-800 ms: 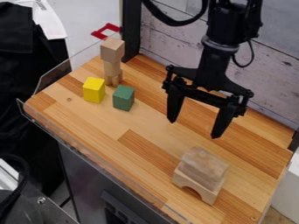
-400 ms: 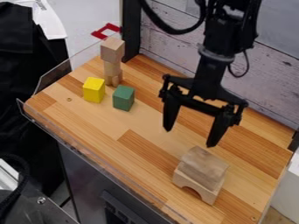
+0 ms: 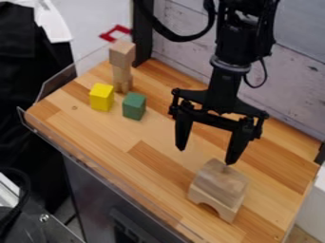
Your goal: Picked rectangle on top of arch and placed on the table
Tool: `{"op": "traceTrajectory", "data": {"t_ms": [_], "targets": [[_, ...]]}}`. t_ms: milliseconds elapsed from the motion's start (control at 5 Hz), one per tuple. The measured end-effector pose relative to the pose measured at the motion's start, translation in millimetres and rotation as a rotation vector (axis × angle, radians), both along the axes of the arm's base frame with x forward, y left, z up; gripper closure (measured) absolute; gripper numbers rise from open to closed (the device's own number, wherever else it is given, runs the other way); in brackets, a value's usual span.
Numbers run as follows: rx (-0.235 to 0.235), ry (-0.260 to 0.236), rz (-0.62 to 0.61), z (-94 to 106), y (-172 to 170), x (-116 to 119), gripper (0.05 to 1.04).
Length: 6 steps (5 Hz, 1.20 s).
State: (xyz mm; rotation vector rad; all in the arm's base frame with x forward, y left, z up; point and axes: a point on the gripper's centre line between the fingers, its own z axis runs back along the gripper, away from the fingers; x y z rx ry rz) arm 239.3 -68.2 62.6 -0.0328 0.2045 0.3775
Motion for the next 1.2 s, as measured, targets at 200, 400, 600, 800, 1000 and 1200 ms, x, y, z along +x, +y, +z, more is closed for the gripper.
{"op": "traceTrajectory", "data": {"t_ms": [200, 400, 600, 800, 1000, 1200], "targets": [[-0.012, -0.065, 0.159, 2.3, -1.9, -5.9, 0.085], [0.019, -0.1, 0.421, 2.0, -1.5, -3.6, 0.085], [0.005, -0.105, 0.663, -3.2, -9.8, 3.5, 0.085], [-0.006, -0.107, 0.862, -10.5, -14.9, 3.4, 0.085], [-0.035, -0.108, 0.908, -18.4, -18.3, -0.4, 0.085], [0.009, -0.099, 0.903, -18.2, -19.6, -5.4, 0.085]]}}
